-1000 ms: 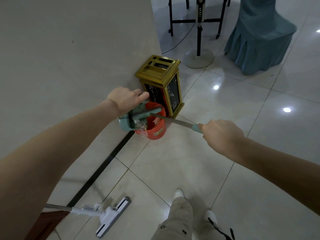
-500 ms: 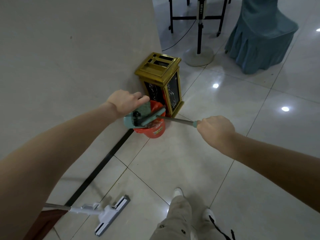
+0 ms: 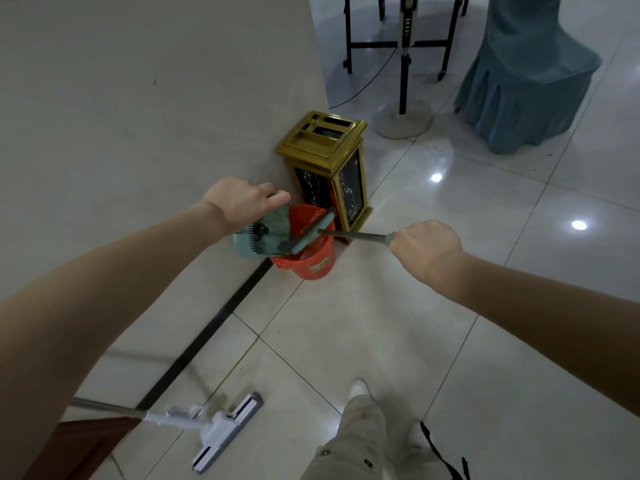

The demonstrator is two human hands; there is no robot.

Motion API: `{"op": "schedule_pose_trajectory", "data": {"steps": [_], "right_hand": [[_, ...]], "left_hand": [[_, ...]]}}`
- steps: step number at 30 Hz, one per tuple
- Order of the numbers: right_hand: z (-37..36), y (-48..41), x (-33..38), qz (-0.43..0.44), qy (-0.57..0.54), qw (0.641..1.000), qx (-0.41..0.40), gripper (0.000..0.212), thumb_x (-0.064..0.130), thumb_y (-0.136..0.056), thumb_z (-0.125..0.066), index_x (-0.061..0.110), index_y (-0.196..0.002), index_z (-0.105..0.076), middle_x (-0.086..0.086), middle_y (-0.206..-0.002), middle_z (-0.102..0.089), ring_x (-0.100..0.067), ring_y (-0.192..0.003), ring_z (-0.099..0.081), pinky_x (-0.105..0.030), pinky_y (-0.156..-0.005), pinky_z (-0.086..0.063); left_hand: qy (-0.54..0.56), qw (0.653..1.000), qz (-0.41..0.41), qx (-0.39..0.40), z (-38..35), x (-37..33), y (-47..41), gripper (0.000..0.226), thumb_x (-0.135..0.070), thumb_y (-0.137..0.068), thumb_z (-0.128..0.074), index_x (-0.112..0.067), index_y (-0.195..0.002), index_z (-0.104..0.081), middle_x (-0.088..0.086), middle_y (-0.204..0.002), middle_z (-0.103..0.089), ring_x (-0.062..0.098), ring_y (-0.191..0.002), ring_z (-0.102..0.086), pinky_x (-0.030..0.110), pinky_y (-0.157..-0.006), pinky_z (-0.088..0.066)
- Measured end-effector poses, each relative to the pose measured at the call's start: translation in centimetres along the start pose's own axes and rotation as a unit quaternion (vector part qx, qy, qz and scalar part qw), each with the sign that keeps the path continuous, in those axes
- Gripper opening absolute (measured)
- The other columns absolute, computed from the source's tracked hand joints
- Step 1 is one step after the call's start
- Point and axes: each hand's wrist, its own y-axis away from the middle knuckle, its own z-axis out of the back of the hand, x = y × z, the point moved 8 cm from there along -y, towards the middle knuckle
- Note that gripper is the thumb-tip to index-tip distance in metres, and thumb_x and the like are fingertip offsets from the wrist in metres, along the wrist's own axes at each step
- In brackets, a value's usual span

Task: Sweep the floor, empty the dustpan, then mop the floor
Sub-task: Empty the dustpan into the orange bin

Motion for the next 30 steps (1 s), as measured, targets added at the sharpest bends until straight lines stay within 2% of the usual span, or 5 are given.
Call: {"op": "schedule_pose_trajectory", "data": {"steps": [10,13,19,25,30], "right_hand": [[2.4,2.6,-1.7,-0.018,0.011,1.000,-0.019,0.035,0.000,-0.091,-0.047,0.018,-0.118,-0.060,-0.002,-0.087,-0.061,-0.026,-0.080,-0.061,-0.031,-0.060,-0.041],[2.3,3.6,-2.4,-0.018,0.010,1.000,-0.021,0.038,-0.001,-0.092,-0.044,0.019,-0.121,-0.057,0.001,-0.070,-0.045,-0.025,-0.071,-0.053,-0.032,-0.059,-0.042],[1.5,6.0,-4.3,-0.042,-0.019,0.999,-0.021,0.038,0.008,-0.096,-0.045,0.023,-0.130,-0.054,0.000,-0.076,-0.051,-0.020,-0.068,-0.054,-0.029,-0.054,-0.040],[1.3,7.2,-5.4,-0.063,-0.103,0.993,0.003,0.022,0.022,-0.095,-0.053,0.019,-0.114,-0.063,-0.001,-0.082,-0.056,-0.017,-0.066,-0.054,-0.026,-0.049,-0.039],[2.3,6.8,-3.0,-0.033,-0.116,0.993,-0.010,0.017,0.021,-0.091,-0.057,0.016,-0.105,-0.065,-0.001,-0.076,-0.053,-0.018,-0.066,-0.056,-0.036,-0.069,-0.056]], "left_hand": [[-0.025,0.999,0.028,0.006,3.0,0.9,2.0,0.038,-0.015,-0.098,-0.041,-0.021,-0.135,-0.032,0.005,-0.113,-0.054,0.031,-0.081,-0.063,0.033,-0.050,-0.039],[-0.035,0.999,0.035,0.004,3.6,0.8,2.6,0.038,-0.016,-0.099,-0.038,-0.022,-0.136,-0.030,0.005,-0.115,-0.054,0.031,-0.083,-0.064,0.033,-0.051,-0.038],[-0.010,0.998,0.066,-0.010,3.5,1.2,4.0,0.035,-0.022,-0.098,-0.042,-0.025,-0.129,-0.025,0.003,-0.107,-0.055,0.030,-0.076,-0.065,0.032,-0.047,-0.037],[0.091,0.988,0.112,-0.047,3.5,3.0,8.0,0.029,-0.024,-0.094,-0.052,-0.022,-0.114,-0.031,0.012,-0.095,-0.057,0.036,-0.061,-0.063,0.031,-0.040,-0.034],[0.111,0.977,0.181,-0.025,4.1,3.4,13.2,0.031,-0.030,-0.095,-0.049,-0.019,-0.123,-0.039,0.012,-0.102,-0.057,0.038,-0.071,-0.063,0.032,-0.045,-0.031]]}}
